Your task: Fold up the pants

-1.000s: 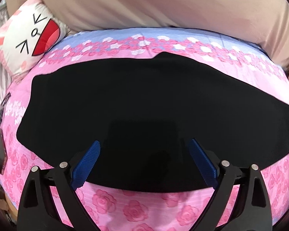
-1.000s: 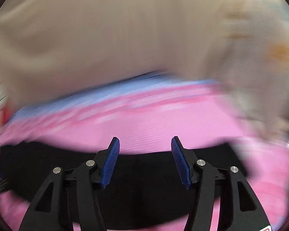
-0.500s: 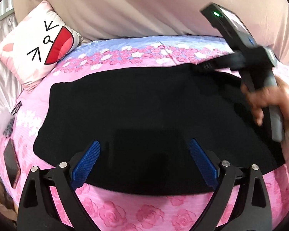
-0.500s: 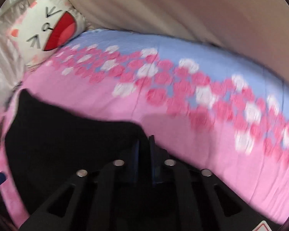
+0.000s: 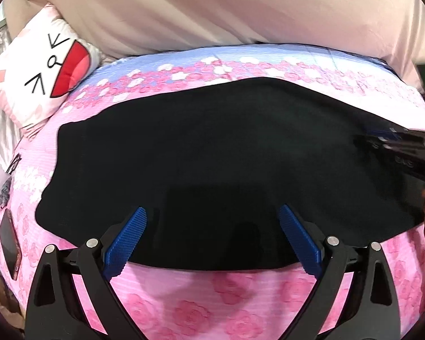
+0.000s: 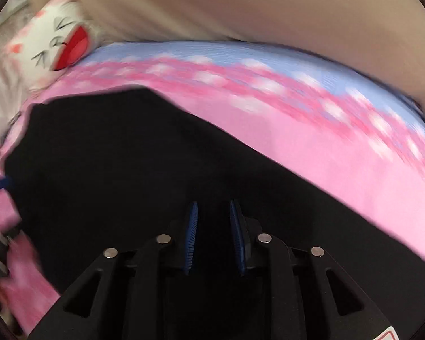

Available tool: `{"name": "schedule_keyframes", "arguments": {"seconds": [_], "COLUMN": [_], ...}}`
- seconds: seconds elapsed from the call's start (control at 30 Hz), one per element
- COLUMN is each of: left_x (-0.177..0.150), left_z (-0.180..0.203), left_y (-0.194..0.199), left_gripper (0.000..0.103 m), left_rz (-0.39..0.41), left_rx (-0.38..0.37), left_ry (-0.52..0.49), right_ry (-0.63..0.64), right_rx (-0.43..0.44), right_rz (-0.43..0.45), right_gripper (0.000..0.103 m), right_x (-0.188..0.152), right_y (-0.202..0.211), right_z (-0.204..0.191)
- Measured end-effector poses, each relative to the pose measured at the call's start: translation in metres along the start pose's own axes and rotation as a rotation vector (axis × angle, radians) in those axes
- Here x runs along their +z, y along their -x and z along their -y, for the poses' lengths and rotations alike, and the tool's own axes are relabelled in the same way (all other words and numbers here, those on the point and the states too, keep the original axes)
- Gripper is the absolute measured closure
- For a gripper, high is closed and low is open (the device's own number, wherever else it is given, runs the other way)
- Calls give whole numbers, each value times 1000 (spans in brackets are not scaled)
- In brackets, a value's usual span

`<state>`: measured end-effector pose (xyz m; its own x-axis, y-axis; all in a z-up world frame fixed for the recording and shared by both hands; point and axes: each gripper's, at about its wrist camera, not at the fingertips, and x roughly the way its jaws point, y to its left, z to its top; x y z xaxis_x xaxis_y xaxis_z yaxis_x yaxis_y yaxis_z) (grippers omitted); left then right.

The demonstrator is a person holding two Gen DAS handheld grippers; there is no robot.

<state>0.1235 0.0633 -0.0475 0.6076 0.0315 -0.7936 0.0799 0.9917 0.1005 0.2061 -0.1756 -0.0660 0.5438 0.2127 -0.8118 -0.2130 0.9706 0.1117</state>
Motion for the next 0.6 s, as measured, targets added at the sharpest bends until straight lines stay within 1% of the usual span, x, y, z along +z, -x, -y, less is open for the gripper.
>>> {"name": "schedule_keyframes", "arguments": {"seconds": [0.03,0.07,0.13,0.17,0.2,0.27,0.37,0.43,0.47,0.5,0.57,0.6], "left_x": [0,0,0,0,0,-1,-1,-1,-1,0,-2,-3], "left_z": [6,10,23,28,36,47,61,67,68,65,47,23], "left_y": [1,2,3,4,5,5,3,1,1,2,7,9], "left_gripper": [10,10,10,9,9,5,5,5,5,5,5,5], "left_rz": [-4,-10,-19,-20,-22,-25,-37,-44,-44,-41,-33,-37], "left_rx": [-10,-17,-23,-23,-20,-16,-21,-23,-20,-19,-38,-52], "left_ry": [-6,-13,-30,-39,-51,-65,-79,-84,-79,-56,27,106], "right_ry": [-70,-155,-221,-252,-290,-360,-483,-519,-523,-519,-499,-492], "right_rx": [13,-39,-126,-148,-171,-222,-256,-266,-273,-282,-265,-254], "right_rz": [11,29,87,112,131,154,159,147,146,145,143,143], "right_gripper": [81,73,72,67,65,64,64,64,64,64,63,62], "right_x": [-7,-17,-35,-45,-59,-85,-129,-144,-147,-152,-156,-155], "right_y": [9,28,60,75,91,116,141,144,145,146,142,141], "right_z": [19,44,75,90,108,135,172,182,188,188,180,173]}}
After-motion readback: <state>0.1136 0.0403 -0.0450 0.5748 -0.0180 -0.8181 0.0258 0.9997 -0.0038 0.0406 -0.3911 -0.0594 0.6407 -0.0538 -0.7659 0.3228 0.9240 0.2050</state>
